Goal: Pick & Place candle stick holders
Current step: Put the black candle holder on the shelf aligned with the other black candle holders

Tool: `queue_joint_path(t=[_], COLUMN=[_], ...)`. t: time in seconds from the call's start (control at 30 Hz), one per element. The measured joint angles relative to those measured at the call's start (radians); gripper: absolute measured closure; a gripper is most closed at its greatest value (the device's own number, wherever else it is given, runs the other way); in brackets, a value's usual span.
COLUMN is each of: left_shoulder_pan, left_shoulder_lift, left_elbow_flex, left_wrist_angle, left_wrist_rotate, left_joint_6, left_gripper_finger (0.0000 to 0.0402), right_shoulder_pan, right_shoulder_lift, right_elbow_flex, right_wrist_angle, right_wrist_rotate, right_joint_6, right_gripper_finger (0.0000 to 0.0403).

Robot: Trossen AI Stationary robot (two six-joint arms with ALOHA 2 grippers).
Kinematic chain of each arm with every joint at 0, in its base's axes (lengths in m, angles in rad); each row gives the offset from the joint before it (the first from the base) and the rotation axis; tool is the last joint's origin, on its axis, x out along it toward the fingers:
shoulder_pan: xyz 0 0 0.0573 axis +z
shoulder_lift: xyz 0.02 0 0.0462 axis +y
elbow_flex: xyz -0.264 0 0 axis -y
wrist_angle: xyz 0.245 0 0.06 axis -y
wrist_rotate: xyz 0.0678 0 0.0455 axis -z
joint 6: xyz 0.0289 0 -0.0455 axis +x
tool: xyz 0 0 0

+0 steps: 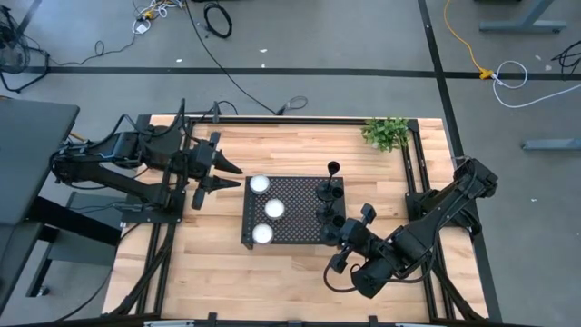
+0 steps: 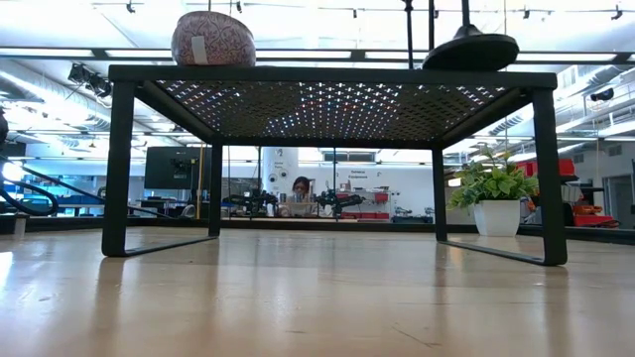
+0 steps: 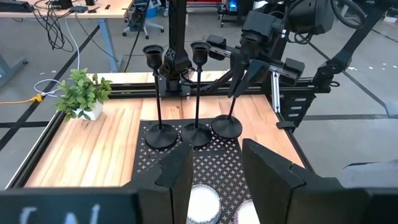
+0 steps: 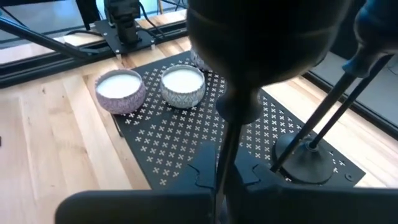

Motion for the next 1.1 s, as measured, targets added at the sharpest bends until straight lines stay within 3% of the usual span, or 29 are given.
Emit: queue_joint_path(t=[1.1], left_shoulder_pan=[0.0], left_shoulder_lift=[0.0], left_elbow_flex=[0.0], left_wrist_angle=[-0.002], left_wrist_rotate=[0.0], left_joint_6=[0.0], left_gripper_finger=[0.0262], right_shoulder_pan=[-0.026], right_shoulder_lift=[-0.008], right_elbow_flex=[-0.056], right_wrist_angle=[0.104], right_wrist_rotate=[-0.019], right_joint_6=[-0.072], right_gripper_finger=[0.0403])
